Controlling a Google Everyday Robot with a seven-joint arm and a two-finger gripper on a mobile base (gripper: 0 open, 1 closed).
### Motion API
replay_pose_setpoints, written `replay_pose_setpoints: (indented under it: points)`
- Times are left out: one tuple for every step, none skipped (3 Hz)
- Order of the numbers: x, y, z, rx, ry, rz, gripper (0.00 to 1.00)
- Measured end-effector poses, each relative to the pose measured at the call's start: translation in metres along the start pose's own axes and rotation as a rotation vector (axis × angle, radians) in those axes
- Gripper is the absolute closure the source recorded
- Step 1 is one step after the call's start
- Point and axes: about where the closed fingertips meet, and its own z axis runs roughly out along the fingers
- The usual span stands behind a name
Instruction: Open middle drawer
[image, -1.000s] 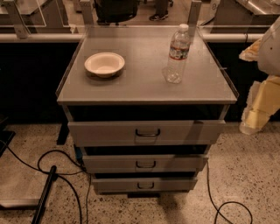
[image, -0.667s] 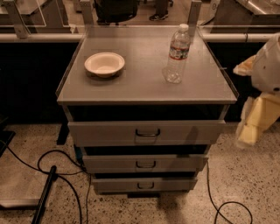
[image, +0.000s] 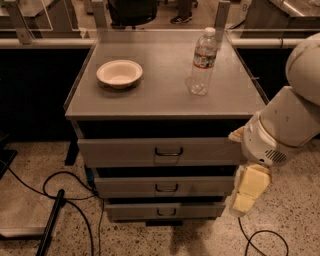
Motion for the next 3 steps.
replay_pose_setpoints:
  points:
    - [0.000, 0.000, 0.000, 0.000, 0.000, 0.000, 0.00]
    - [0.002, 0.006, 0.018, -0.019, -0.001, -0.003, 0.00]
    - [0.009, 0.014, 0.073, -0.069, 0.027, 0.013, 0.00]
